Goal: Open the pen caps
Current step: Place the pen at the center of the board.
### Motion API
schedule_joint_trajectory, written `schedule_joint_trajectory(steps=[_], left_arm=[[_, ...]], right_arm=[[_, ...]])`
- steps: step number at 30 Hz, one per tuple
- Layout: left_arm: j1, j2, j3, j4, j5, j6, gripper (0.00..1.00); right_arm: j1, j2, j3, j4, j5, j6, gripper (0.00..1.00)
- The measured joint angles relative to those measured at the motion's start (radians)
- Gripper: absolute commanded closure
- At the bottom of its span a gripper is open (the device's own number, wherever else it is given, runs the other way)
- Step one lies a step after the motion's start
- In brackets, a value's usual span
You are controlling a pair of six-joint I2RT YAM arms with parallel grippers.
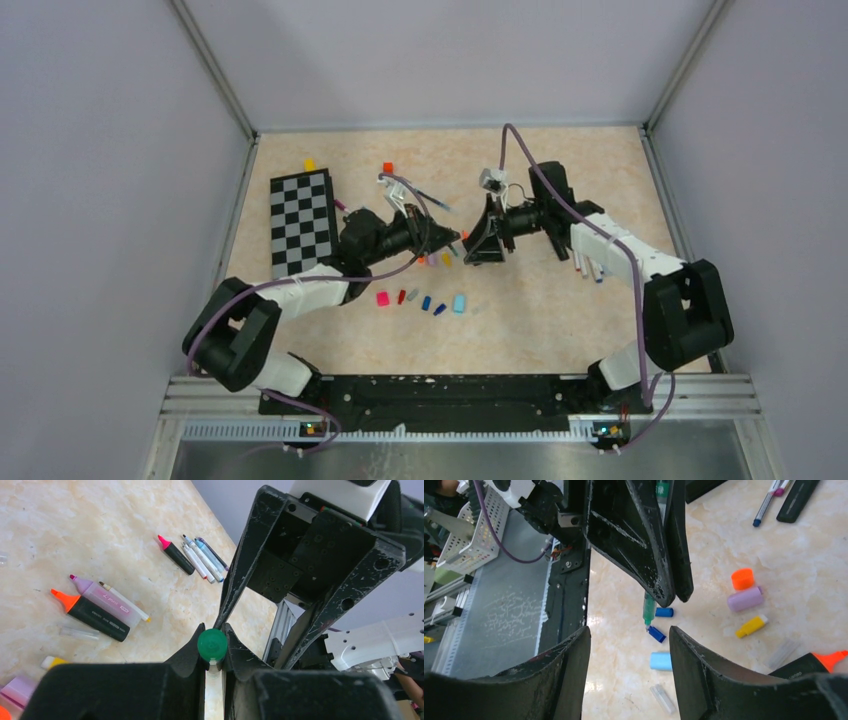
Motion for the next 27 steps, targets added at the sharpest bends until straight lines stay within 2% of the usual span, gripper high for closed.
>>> schedule_joint_trajectory(steps=[6,10,11,15,16,19,24,27], left_arm=[[-0.019,0.016,0.0,0.059,-0.053,-0.051,0.99],[-0.034,0.032,0.0,0.086,-0.074,-0.079,0.99],[-0.038,0.036,0.0,0.093,-0.079,-0.085,0.99],[-0.046,0.045,0.0,0.114,-0.094,-0.103,0.98],[-0.048,0.046,0.0,0.128,-0.088,-0.113,0.97],[-0.051,0.047,-0.001,0.137,-0.093,-0.118,0.8],[-0.053,0.045,-0.002,0.137,-0.113,-0.105,0.4],[-0.052,0.023,-0.002,0.094,-0.148,-0.071,0.22]], right_arm=[[0.013,0.027,-0.042,0.153,0.013,0.149,0.43],[0.043,0.048,-0.042,0.198,0.032,0.193,0.49],[0.051,0.051,-0.042,0.206,0.035,0.207,0.54],[0.061,0.059,-0.042,0.245,0.042,0.249,1.0],[0.059,0.062,-0.042,0.251,0.054,0.261,1.0],[0.052,0.068,-0.043,0.265,0.046,0.282,1.0],[0.055,0.068,-0.043,0.254,0.046,0.253,1.0],[0.06,0.068,-0.043,0.203,0.053,0.19,1.0]])
